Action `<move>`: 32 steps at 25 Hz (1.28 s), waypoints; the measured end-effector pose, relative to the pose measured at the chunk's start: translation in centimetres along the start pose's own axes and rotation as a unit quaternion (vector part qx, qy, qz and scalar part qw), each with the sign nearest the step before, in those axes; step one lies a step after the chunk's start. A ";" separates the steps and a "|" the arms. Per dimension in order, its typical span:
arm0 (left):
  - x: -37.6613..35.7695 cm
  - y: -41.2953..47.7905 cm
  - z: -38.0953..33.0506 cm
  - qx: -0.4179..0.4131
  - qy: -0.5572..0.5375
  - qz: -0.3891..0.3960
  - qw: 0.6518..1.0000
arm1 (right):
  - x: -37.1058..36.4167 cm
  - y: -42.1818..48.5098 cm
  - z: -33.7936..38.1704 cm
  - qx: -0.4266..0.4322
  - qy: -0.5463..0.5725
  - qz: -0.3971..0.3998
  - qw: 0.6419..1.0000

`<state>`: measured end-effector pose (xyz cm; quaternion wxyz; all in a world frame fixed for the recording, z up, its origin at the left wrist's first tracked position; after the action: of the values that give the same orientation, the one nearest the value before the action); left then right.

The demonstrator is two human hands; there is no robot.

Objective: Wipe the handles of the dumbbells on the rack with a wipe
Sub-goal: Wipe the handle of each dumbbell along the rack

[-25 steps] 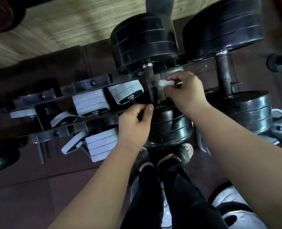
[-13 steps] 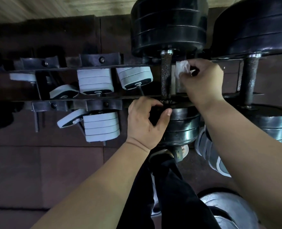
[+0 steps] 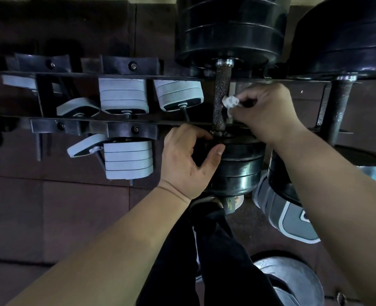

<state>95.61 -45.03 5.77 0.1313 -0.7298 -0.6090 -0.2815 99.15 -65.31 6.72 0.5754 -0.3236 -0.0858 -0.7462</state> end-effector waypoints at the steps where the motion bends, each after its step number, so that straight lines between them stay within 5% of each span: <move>1: 0.0 0.0 0.0 0.002 -0.002 -0.001 1.000 | -0.1 0.0 0.1 0.003 0.007 -0.014 1.000; 6: 0.0 0.0 0.2 -0.003 0.015 0.006 1.000 | -1.1 2.5 1.1 -0.008 0.042 -0.136 0.990; 13: 0.1 0.0 0.1 0.000 0.015 0.007 1.000 | 0.6 -0.5 0.7 -0.021 0.000 0.100 0.995; 18: 0.1 -0.1 0.0 -0.005 0.015 0.008 1.000 | 0.3 2.2 1.1 0.004 0.064 -0.055 0.996; 23: 0.1 0.0 -0.1 -0.009 0.015 0.009 1.000 | 0.4 -0.7 -0.5 -0.035 0.040 0.083 0.995; 28: 0.1 -0.1 -0.2 -0.006 0.019 0.005 1.000 | 0.3 2.6 0.5 0.010 0.092 -0.077 0.993; 32: 0.2 0.0 -0.3 -0.006 0.015 0.013 1.000 | 0.0 0.2 -0.6 -0.039 0.056 0.024 0.997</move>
<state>95.55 -45.00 6.09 0.1402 -0.7337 -0.5962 -0.2943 99.09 -65.64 6.20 0.5842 -0.3053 -0.0159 -0.7519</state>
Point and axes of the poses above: each hand's wrist, its own y-axis towards the middle knuckle, its own x-axis out of the back of the hand, z = x × y, the point moved 1 cm from there along y, towards the middle knuckle, and after that the axes turned 5 degrees about -z, right-handed, at the moved point
